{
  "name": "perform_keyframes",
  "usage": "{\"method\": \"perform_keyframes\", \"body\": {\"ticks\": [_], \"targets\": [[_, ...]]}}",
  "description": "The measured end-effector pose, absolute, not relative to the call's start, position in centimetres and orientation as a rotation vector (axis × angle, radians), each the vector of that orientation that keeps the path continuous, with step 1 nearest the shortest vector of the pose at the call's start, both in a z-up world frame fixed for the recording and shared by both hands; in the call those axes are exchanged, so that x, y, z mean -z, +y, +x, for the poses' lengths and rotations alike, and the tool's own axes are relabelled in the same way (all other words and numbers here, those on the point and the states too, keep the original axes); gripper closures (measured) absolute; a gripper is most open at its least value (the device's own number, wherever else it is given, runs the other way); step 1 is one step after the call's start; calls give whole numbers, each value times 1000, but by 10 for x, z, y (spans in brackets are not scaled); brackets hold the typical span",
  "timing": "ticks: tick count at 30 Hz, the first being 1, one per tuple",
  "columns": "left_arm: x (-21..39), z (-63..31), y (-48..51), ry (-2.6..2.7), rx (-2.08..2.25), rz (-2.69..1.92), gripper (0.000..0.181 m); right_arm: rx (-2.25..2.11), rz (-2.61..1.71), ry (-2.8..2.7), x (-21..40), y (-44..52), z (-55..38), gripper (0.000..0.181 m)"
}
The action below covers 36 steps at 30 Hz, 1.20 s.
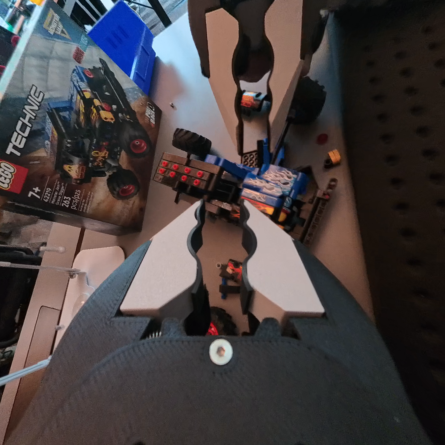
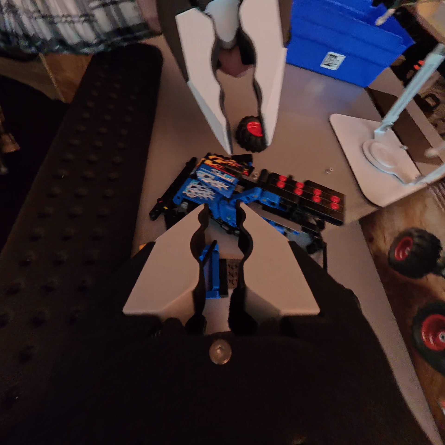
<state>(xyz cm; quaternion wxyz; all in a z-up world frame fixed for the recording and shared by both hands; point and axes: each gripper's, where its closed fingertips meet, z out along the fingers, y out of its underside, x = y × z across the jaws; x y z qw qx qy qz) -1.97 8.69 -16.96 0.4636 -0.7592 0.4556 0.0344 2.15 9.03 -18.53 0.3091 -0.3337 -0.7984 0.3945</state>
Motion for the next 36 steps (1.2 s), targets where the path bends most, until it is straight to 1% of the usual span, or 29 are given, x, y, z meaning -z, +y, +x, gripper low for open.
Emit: {"method": "perform_keyframes", "body": {"ticks": [3,6,8,11,15,17,18,19,23,25,28,32,34,35,36], "targets": [[171,-18,100,1131,-103,-1882,151,-1091,-1026,-2013,178,110,18,166],[171,-19,114,1141,-125,-1890,144,-1056,-1130,-2005,187,118,12,165],[169,-16,121,1139,-113,-1882,141,-1036,-1203,-1980,192,125,8,161],[174,-18,133,1170,-142,-1903,126,-1111,-1220,-1978,189,117,4,157],[177,-17,144,1203,-105,-1925,101,-1141,-1258,-1982,191,112,1,157],[180,-16,147,1248,-81,-1948,102,-1158,-1287,-1970,191,112,-1,158],[178,-19,151,1239,-91,-1956,90,-1167,-1288,-1967,191,112,-2,159],[179,-20,152,1252,-66,-1972,84,-1178,-1283,-1972,191,111,-2,159],[186,-11,146,1372,104,-2009,87,-1238,-1238,-2022,190,105,2,160],[189,-10,146,1427,157,-2039,81,-1241,-1216,-2034,191,103,2,161],[196,-3,142,1509,292,-2084,87,-1253,-1203,-2045,191,104,3,160],[196,-6,143,1495,274,-2098,88,-1268,-1225,-2019,188,107,4,160],[195,-11,143,1403,267,-2097,88,-1316,-1248,-1985,183,107,5,154],[194,-15,144,1353,249,-2096,88,-1334,-1254,-1982,182,106,6,160],[192,-21,146,1289,214,-2095,88,-1350,-1262,-1978,181,104,5,162]]}}
